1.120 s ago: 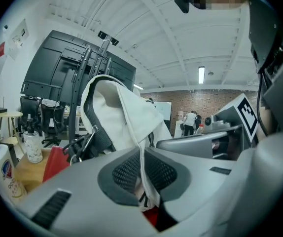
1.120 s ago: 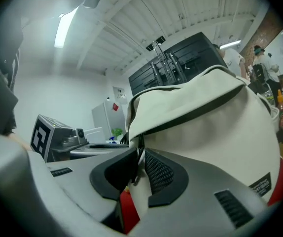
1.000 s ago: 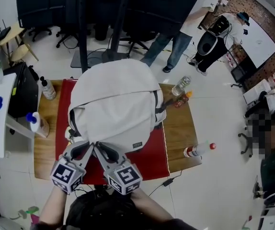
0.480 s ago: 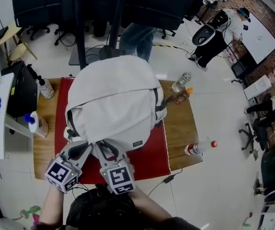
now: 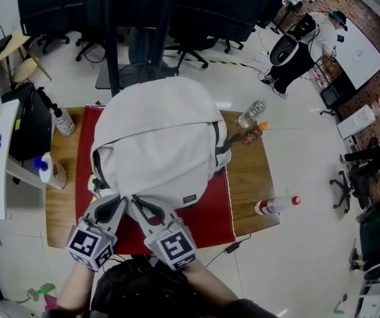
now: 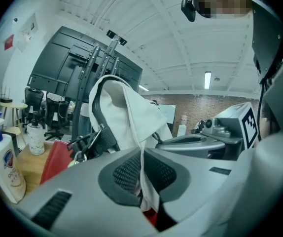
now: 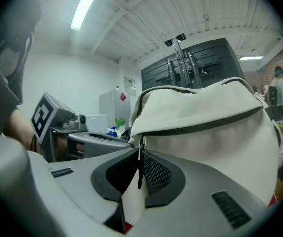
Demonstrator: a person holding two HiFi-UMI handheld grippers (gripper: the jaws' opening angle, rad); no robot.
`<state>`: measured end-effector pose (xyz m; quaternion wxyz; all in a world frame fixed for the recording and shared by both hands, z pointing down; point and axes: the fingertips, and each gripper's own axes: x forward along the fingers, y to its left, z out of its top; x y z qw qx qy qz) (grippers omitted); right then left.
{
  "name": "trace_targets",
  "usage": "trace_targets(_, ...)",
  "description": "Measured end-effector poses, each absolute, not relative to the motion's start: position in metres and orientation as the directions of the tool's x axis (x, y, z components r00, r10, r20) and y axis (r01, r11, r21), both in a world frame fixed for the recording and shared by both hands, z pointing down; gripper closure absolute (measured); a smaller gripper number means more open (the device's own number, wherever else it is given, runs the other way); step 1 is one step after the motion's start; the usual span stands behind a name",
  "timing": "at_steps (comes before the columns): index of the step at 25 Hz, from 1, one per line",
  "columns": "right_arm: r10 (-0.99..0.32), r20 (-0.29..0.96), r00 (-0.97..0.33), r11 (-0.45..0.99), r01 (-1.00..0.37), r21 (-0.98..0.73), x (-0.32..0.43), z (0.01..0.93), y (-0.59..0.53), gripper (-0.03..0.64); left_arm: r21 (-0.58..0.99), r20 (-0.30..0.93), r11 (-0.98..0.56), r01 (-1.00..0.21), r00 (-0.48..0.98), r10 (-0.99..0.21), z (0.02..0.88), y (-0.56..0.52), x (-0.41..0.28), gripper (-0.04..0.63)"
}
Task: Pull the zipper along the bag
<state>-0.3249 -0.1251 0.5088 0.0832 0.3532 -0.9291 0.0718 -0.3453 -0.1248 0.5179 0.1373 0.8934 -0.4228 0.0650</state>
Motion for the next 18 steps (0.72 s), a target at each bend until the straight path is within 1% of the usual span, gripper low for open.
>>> trace_targets(2, -0.625, 0.209, -0.752, 0.766, -0.642, -0.019, -0.317, 0.504, -0.121, 0.565, 0.192, 0.240, -0.564, -0.804, 0.595, -0.767, 0.512, -0.123, -0.346, 0.546)
trace_targets(4, -0.640, 0.221, -0.736, 0.763, -0.643, 0.070, -0.302, 0.497, -0.123, 0.565, 0.194, 0.236, -0.537, -0.821, 0.571, -0.786, 0.509, -0.121, -0.345, 0.546)
trace_targets(6, -0.658, 0.236, -0.715, 0.752, -0.643, 0.149, -0.289, 0.491, -0.126, 0.565, 0.189, 0.217, -0.529, -0.827, 0.561, -0.799, 0.506, -0.118, -0.342, 0.548)
trace_targets(9, -0.661, 0.251, -0.707, 0.749, -0.606, 0.268, -0.282, 0.491, -0.130, 0.565, 0.164, 0.208, -0.517, -0.840, 0.541, -0.815, 0.505, -0.115, -0.338, 0.548)
trace_targets(13, -0.661, 0.237, -0.711, 0.733, -0.547, 0.403, -0.279, 0.488, -0.135, 0.565, 0.132, 0.212, -0.506, -0.852, 0.524, -0.825, 0.504, -0.113, -0.333, 0.548)
trace_targets(15, -0.663, 0.239, -0.709, 0.725, -0.530, 0.439, -0.276, 0.487, -0.137, 0.565, 0.121, 0.227, -0.504, -0.855, 0.519, -0.824, 0.503, -0.111, -0.330, 0.548)
trace_targets(18, -0.652, 0.239, -0.719, 0.739, -0.534, 0.410, -0.272, 0.488, -0.139, 0.565, 0.122, 0.259, -0.494, -0.861, 0.508, -0.821, 0.503, -0.109, -0.327, 0.546)
